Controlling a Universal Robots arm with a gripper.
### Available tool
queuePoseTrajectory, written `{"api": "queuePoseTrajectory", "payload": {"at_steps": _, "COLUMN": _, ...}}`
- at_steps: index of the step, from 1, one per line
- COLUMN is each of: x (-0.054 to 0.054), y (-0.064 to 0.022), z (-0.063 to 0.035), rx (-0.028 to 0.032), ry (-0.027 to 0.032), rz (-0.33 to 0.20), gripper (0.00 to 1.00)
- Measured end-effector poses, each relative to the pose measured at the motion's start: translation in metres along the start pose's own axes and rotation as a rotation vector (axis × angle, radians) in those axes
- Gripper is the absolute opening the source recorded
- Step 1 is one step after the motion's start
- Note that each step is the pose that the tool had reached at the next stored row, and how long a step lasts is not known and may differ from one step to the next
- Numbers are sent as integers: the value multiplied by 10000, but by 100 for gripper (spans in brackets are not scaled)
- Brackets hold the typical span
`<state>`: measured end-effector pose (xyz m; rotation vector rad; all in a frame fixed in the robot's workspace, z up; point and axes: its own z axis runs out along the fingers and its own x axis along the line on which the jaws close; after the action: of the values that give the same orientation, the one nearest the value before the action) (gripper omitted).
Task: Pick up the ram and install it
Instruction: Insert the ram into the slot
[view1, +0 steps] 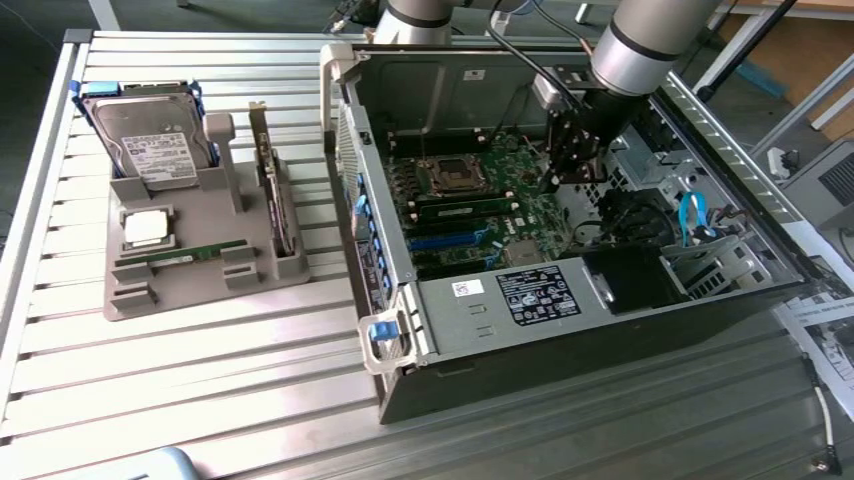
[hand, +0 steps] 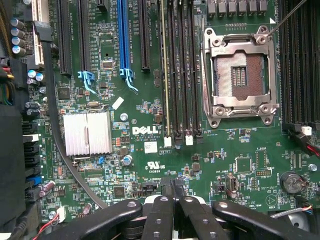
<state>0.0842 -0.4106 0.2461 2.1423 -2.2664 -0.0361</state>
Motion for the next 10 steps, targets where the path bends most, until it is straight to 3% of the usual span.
{"api": "queuePoseTrajectory", "payload": {"at_steps": 10, "x": -93, "y": 5, "z": 0, "rx": 0, "ry": 0, "rz": 0, "gripper": 11}}
